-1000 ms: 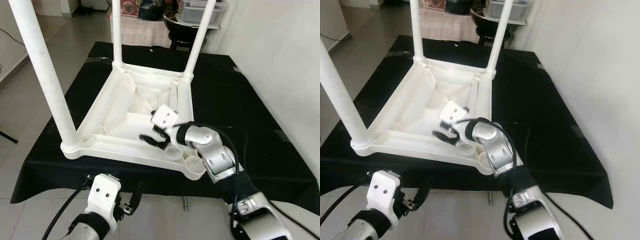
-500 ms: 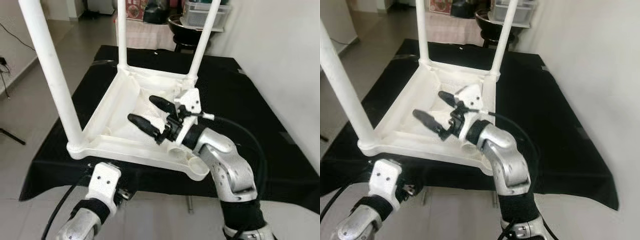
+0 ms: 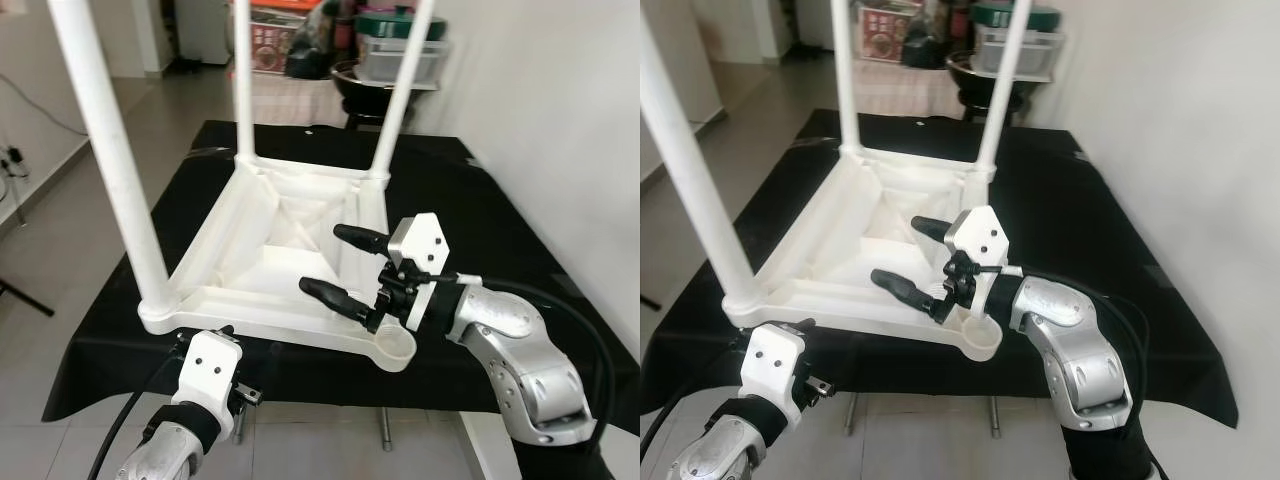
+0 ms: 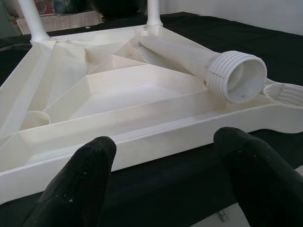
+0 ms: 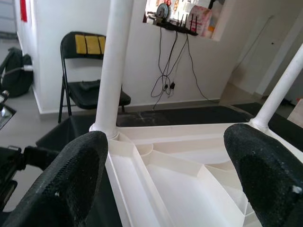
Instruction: Building children table
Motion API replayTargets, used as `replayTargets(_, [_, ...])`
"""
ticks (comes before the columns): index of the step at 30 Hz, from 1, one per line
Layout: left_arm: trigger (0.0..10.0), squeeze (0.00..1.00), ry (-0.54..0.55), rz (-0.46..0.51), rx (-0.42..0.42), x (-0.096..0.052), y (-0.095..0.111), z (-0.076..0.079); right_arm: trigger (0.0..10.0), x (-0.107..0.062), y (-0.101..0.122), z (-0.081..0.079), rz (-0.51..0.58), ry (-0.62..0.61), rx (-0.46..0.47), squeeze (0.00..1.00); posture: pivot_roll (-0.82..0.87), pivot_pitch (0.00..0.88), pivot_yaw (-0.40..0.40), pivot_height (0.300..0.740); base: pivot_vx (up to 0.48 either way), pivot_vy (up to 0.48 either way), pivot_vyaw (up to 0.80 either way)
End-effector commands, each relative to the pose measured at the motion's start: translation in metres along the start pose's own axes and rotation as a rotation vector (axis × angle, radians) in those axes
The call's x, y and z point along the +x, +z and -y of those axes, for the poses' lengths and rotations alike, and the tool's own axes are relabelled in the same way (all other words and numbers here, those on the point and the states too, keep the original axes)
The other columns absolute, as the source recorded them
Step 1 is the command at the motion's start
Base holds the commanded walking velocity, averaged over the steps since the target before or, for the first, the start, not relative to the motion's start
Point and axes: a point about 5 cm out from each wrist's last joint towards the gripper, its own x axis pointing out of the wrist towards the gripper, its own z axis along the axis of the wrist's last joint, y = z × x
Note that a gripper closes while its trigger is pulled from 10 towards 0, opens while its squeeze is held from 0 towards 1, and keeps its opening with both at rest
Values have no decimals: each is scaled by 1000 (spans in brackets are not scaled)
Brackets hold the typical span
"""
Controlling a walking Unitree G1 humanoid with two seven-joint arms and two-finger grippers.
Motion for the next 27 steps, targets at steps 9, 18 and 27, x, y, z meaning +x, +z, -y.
replayTargets(9, [10000,0,-75,-18,44,0,-6,4,10000,-17,-24,-21,-180,77,-156,0,-73,45,-64,740,0,0,0])
replayTargets(18, [10000,0,-119,-28,32,0,-7,6,10000,-30,-31,-22,-271,133,-239,0,-72,38,-60,740,0,0,0])
replayTargets(27, [10000,0,-190,-53,3,-4,-9,12,10000,-42,-47,-19,-413,166,-371,0,-50,38,-52,740,0,0,0])
